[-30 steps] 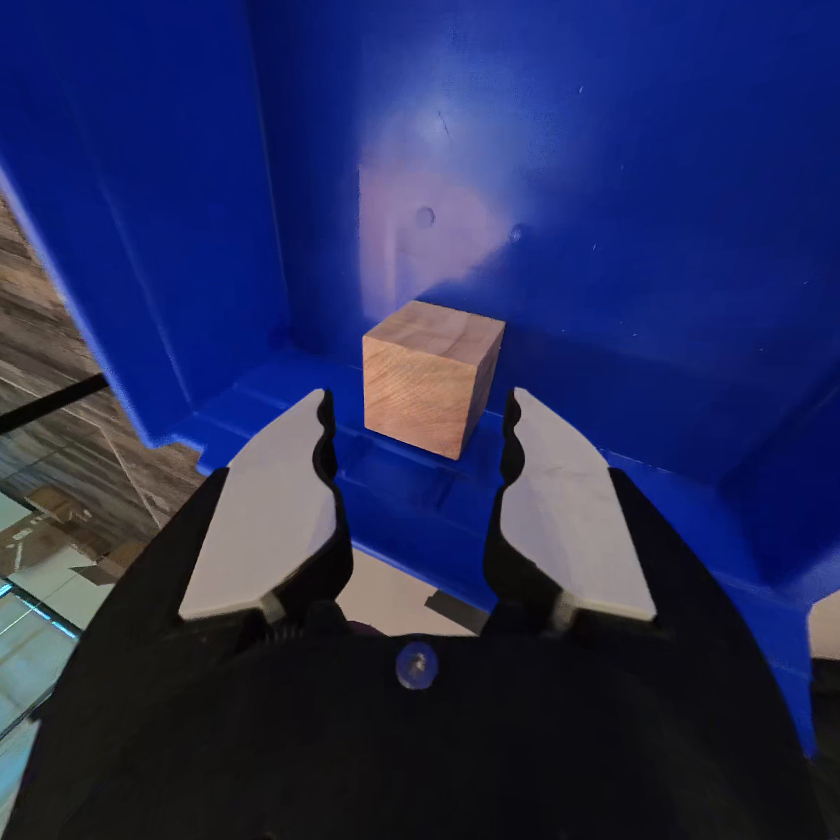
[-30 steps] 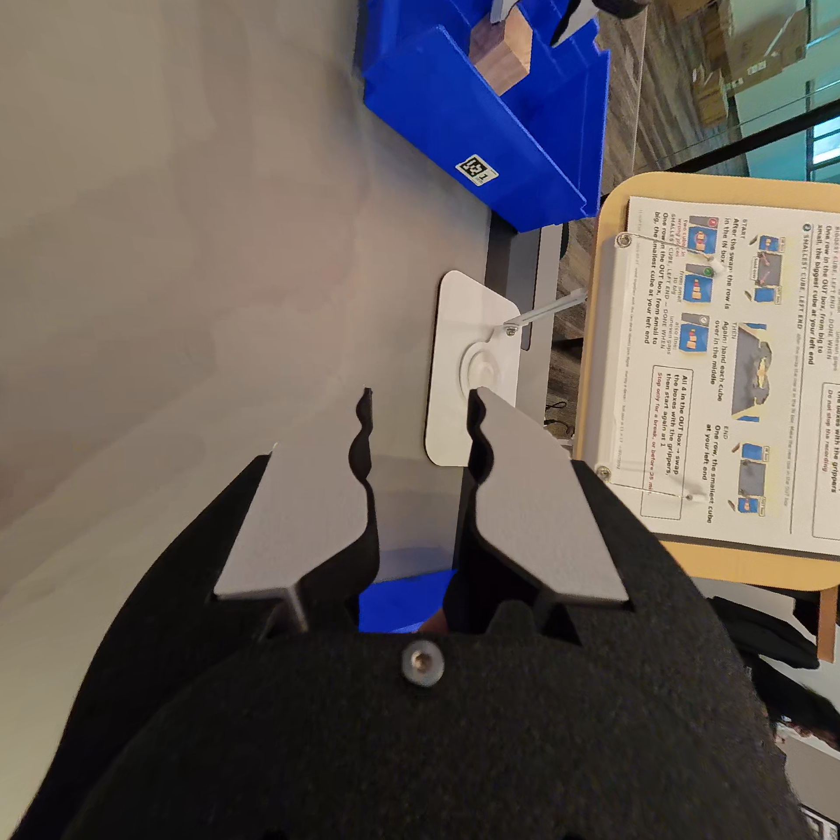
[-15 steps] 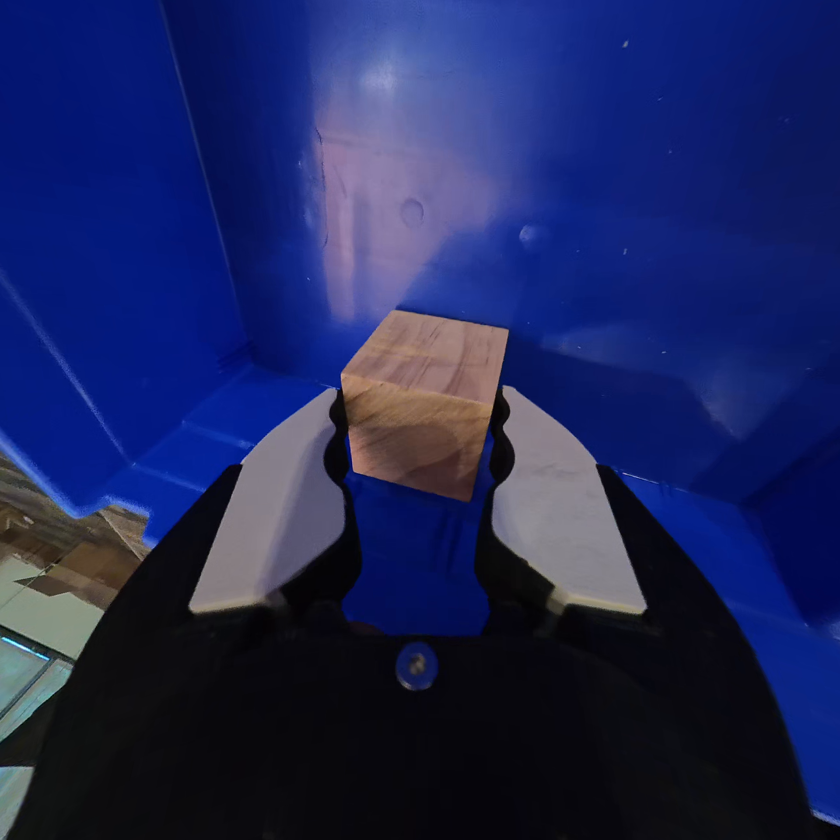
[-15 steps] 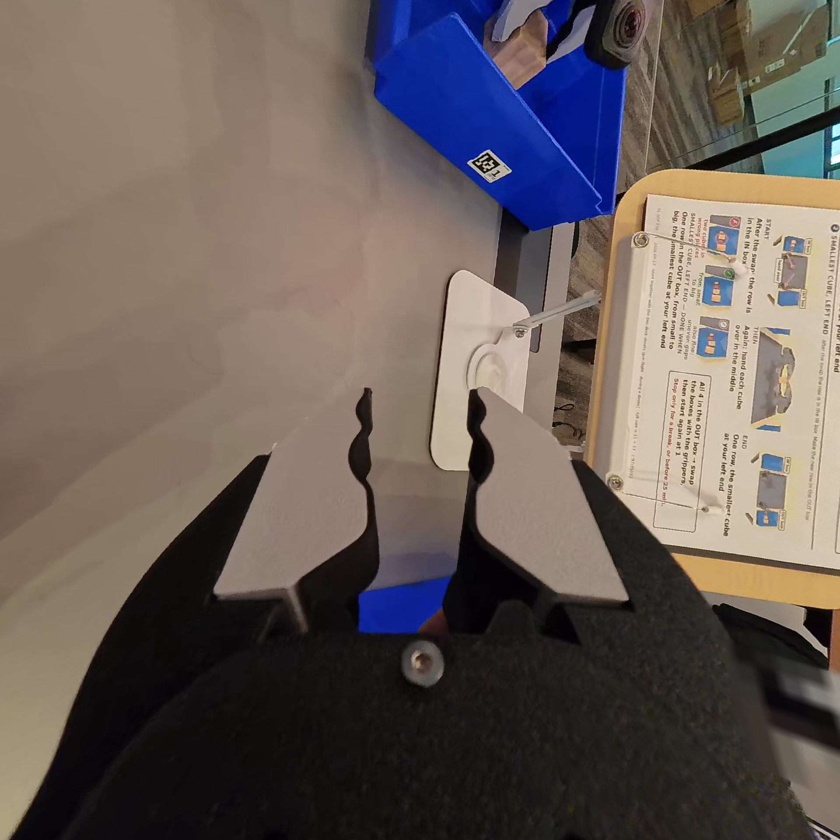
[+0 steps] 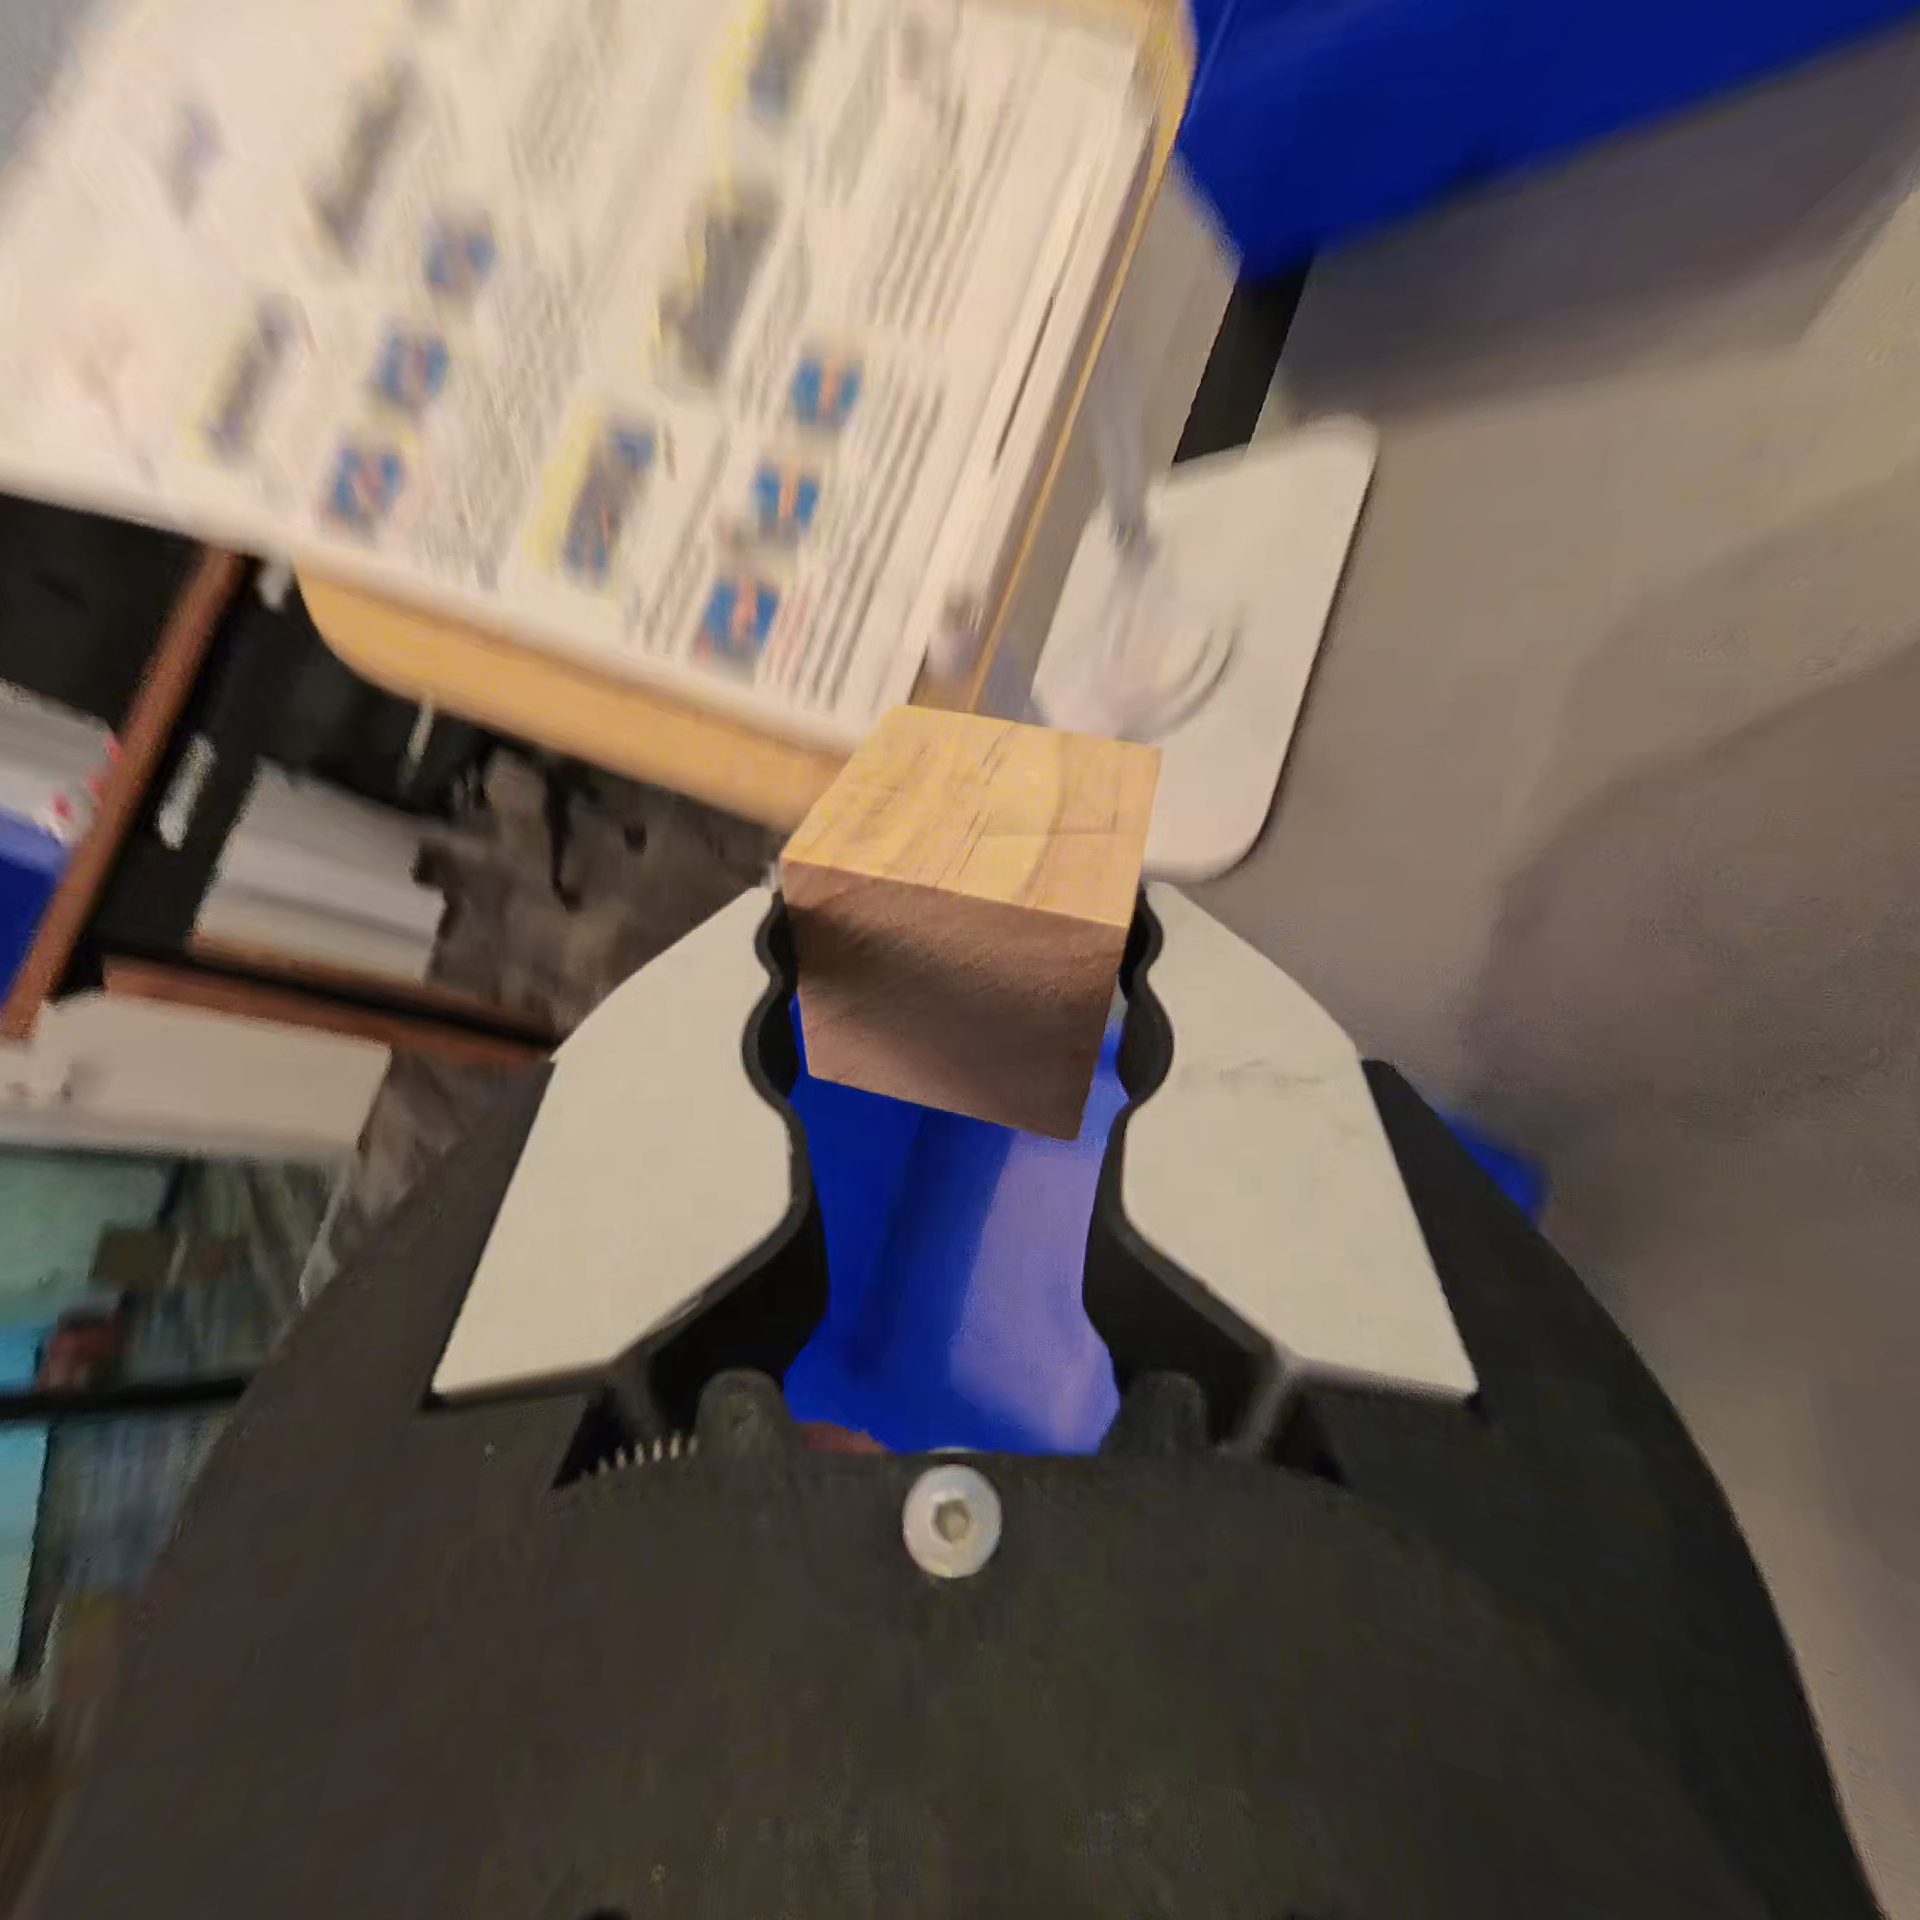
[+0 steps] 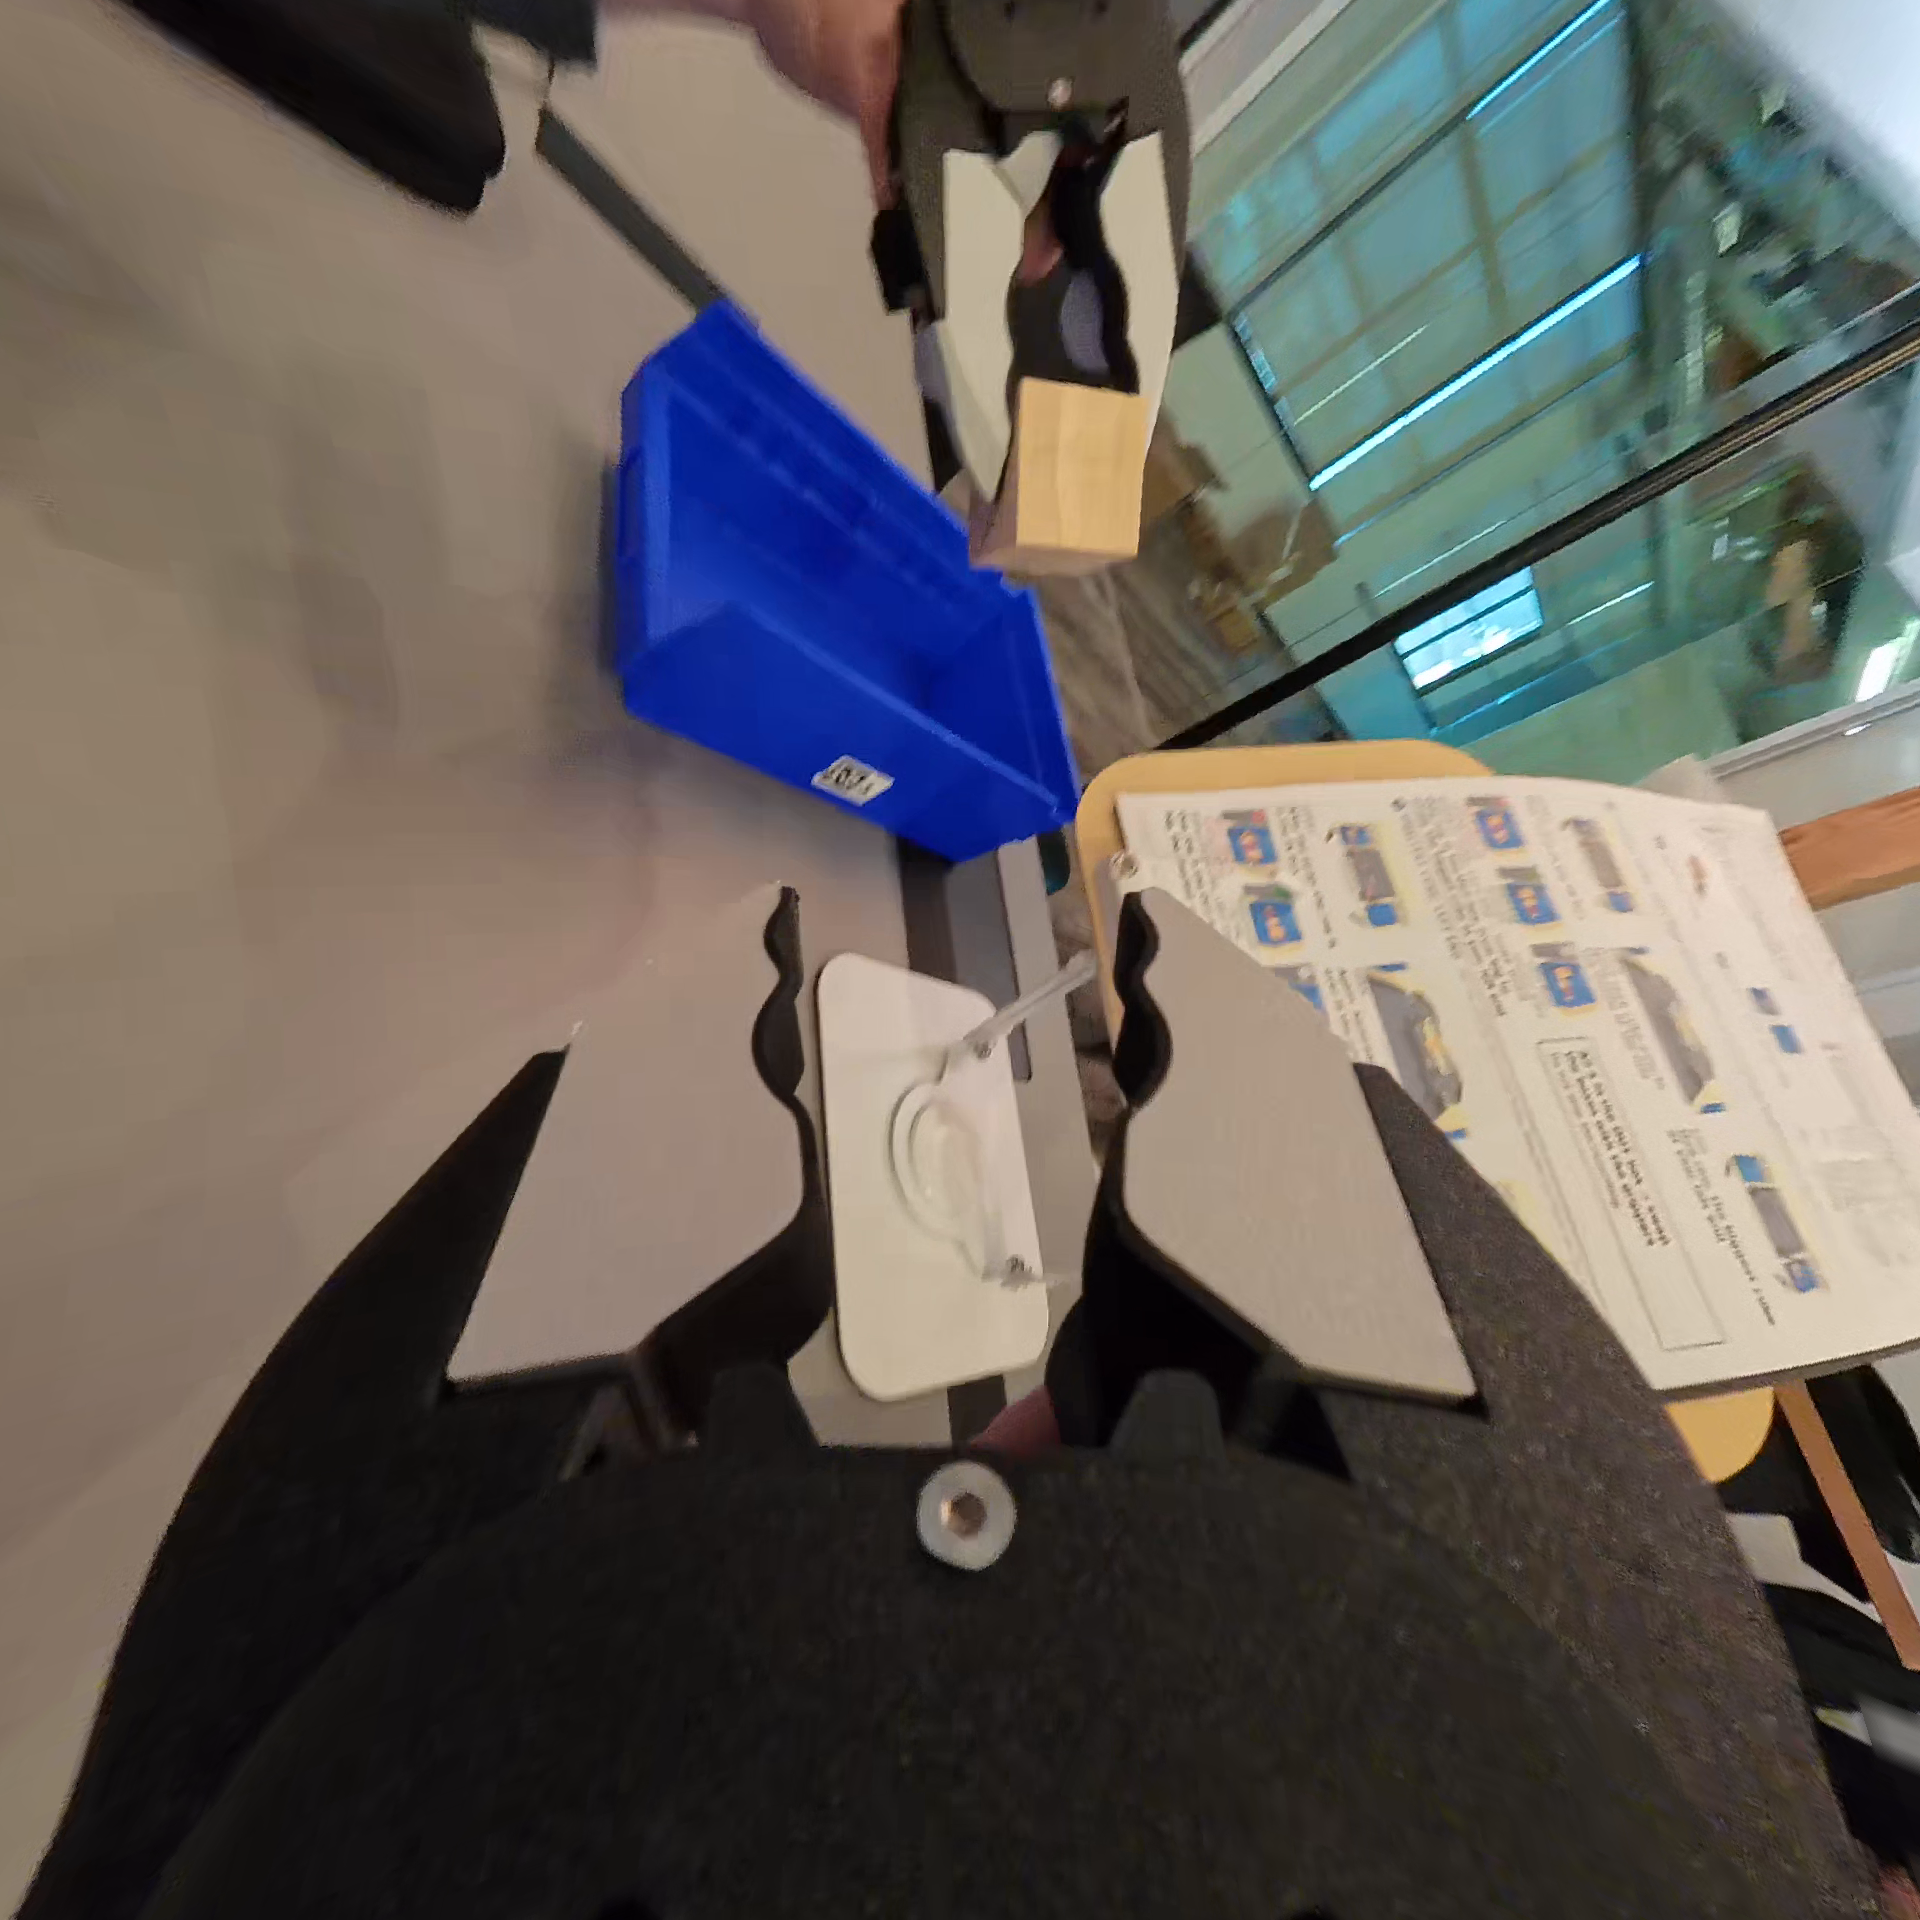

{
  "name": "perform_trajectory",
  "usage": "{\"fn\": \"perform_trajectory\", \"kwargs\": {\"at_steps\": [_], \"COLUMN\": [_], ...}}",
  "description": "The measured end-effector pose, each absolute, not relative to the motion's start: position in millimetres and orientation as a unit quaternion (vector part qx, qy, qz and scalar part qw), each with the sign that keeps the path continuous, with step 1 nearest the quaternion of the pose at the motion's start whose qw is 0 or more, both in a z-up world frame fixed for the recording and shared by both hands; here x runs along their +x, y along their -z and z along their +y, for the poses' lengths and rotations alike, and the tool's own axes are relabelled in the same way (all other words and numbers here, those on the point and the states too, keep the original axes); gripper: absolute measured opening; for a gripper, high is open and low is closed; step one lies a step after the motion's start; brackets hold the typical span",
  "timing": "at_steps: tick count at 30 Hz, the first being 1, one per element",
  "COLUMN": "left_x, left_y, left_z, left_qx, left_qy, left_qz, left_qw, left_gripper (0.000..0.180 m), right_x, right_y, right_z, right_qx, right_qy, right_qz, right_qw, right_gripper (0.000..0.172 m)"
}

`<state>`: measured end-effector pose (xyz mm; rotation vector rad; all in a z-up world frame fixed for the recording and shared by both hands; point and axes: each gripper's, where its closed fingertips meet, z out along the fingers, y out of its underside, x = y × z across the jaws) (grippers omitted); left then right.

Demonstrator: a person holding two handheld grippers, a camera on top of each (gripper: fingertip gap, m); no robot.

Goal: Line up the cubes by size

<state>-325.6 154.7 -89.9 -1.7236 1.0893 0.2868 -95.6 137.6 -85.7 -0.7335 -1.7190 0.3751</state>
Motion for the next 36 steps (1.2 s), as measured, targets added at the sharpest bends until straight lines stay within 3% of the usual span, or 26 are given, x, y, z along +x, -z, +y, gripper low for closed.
{"fn": "perform_trajectory", "kwargs": {"at_steps": [6, 12, 22, 26, 36], "left_x": [-190.9, -119.1, -80.4, -74.0, -77.5], "left_y": [27.6, 11.7, 14.5, 18.0, 12.0], "left_z": [112.4, 89.9, 84.1, 83.0, 79.9], "left_qx": [-0.569, -0.492, -0.451, -0.446, -0.455], "left_qy": [-0.046, 0.010, 0.040, 0.046, 0.038], "left_qz": [0.510, 0.548, 0.578, 0.585, 0.575], "left_qw": [0.644, 0.676, 0.679, 0.676, 0.679], "left_gripper": [0.059, 0.059, 0.059, 0.059, 0.061], "right_x": [-104.3, -103.3, -96.3, -96.7, -94.3], "right_y": [59.2, 49.3, 35.3, 36.1, 33.0], "right_z": [120.6, 117.5, 103.6, 98.0, 94.4], "right_qx": [-0.291, -0.282, -0.230, -0.213, -0.212], "right_qy": [-0.229, -0.246, -0.253, -0.250, -0.250], "right_qz": [-0.685, -0.668, -0.656, -0.658, -0.663], "right_qw": [0.627, 0.643, 0.673, 0.677, 0.673], "right_gripper": [0.067, 0.074, 0.074, 0.059, 0.059]}}
